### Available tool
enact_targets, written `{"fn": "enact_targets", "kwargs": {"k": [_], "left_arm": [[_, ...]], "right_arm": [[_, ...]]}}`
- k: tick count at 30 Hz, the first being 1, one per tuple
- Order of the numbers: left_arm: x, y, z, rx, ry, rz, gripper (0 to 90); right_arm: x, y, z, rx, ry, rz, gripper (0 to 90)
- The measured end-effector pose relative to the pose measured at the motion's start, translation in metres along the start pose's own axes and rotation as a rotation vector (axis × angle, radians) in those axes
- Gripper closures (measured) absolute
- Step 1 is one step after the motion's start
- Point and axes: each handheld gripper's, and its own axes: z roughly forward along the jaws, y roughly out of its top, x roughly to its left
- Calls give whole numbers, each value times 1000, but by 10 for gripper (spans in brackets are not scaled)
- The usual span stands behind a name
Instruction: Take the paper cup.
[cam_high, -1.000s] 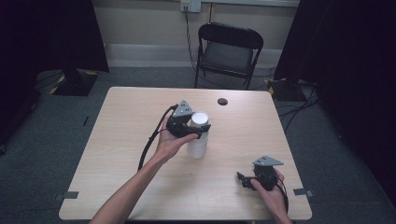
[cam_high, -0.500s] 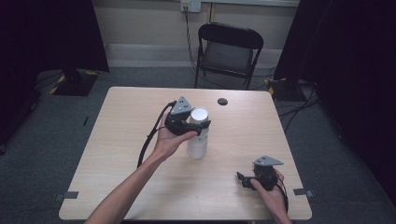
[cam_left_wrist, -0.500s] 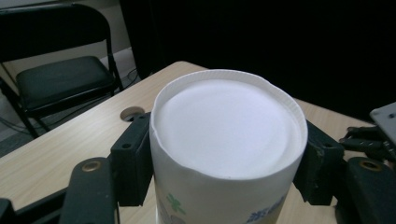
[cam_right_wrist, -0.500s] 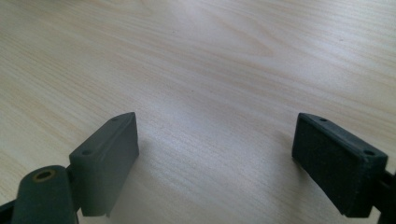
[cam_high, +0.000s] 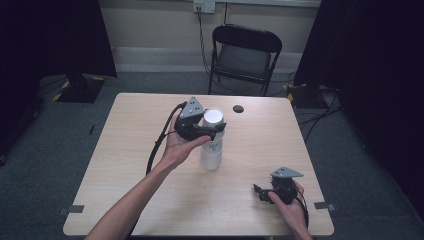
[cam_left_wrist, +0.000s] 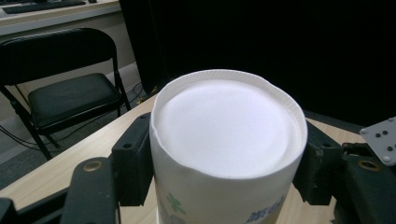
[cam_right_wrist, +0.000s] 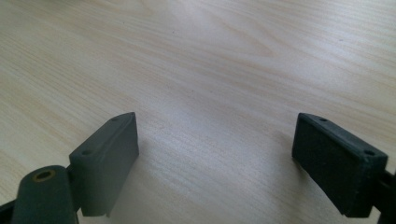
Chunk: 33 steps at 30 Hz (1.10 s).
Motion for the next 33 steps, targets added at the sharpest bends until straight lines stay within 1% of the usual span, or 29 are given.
{"fn": "enact_targets", "kwargs": {"k": [1,2,3,4,5,8,10,11,12,14,15,16,18,19,20,22,23,24,25,26,27,29,30,31,32,33], "left_arm": [[-2,2,-3,-5,-10,9,338],[-2,2,-3,-5,-10,9,338],[-3,4,-5,-6,-7,21,338],[-6,7,-10,-14,1,33,338],[-6,7,-10,-14,1,33,338],[-7,11,-18,-28,-5,39,339],[-7,13,-25,-39,-7,32,340],[-7,13,-25,-39,-7,32,340],[-6,14,-28,-41,1,19,339],[-5,14,-35,-61,-18,-22,340],[-5,13,-39,-53,-20,-32,340],[-5,13,-39,-53,-20,-32,341],[-4,9,-46,-39,-30,-31,342],[-4,9,-46,-39,-30,-31,343],[-3,5,-51,-42,-38,-46,343],[-2,3,-53,-42,-44,-53,343],[-1,0,-55,-40,-47,-68,344],[-1,-4,-58,-30,-41,-98,344],[-1,-4,-58,-30,-41,-98,345],[-1,-11,-63,-37,-47,-107,345],[-1,-11,-63,-37,-47,-107,345],[0,-17,-66,-26,-45,-103,345],[0,-21,-67,-19,-46,-107,345],[1,-27,-69,-16,-46,-113,346],[1,-30,-71,-18,-50,-115,345],[1,-30,-71,-18,-50,-115,345]], "right_arm": [[0,0,0,0,0,0,143],[0,0,0,0,0,0,143],[0,0,0,0,0,0,143],[0,0,0,0,0,0,143],[0,0,0,0,0,0,143],[0,0,0,0,0,0,143],[0,0,0,1,0,1,143],[0,0,0,1,0,1,143],[0,0,0,0,0,0,145],[0,0,0,0,0,-1,146],[0,0,0,0,0,-1,146],[0,0,0,0,1,-2,146],[0,0,0,0,2,-3,146],[0,0,0,0,2,-3,146],[0,0,0,0,2,-3,147],[0,0,0,0,3,-4,146],[0,0,0,0,4,-6,146],[1,0,0,0,5,-6,146],[1,0,0,0,5,-6,146],[1,0,-1,0,12,-9,147],[1,0,-1,0,12,-9,147],[1,0,-1,-1,20,-12,151],[1,0,-1,0,27,-14,154],[1,0,-2,7,29,-23,171],[1,1,-2,10,34,-25,189],[1,1,-2,10,34,-25,189]]}}
